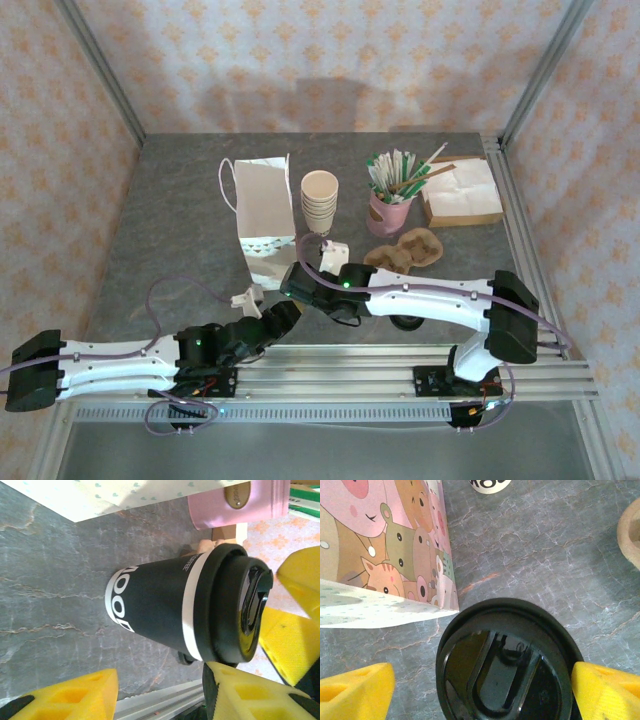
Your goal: Pack the takeout coffee
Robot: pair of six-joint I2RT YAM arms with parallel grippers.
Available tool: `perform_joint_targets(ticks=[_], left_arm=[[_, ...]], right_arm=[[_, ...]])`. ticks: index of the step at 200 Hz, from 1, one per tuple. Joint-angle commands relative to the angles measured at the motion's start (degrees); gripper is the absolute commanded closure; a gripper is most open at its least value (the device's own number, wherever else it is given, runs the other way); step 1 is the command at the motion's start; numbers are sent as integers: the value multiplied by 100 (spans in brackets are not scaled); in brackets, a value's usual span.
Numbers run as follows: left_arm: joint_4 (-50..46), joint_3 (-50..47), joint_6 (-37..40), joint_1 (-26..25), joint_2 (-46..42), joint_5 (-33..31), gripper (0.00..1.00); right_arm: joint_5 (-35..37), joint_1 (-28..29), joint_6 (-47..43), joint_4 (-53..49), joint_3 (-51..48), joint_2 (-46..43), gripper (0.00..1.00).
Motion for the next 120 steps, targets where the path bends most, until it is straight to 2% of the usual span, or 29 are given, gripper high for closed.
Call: perform_joint_targets(ticks=[1, 27, 74, 105, 120], left_arm=[[-478, 292, 213, -29, -52, -334, 51], [-768, 433, 318, -11, -110, -433, 50], [-1034, 775, 654, -1, -95, -411, 49], [-372, 555, 447, -1, 109, -277, 51], [-129, 473, 382, -1, 221, -251, 52]], right_arm=[[309, 9, -78, -141, 66, -292, 9], [278, -86, 61, -141, -140, -445, 12], [216, -122, 38, 282, -582, -939, 31], [230, -157, -373, 341, -883, -1245, 34], [-50, -320, -651, 667, -1289, -1520, 34]])
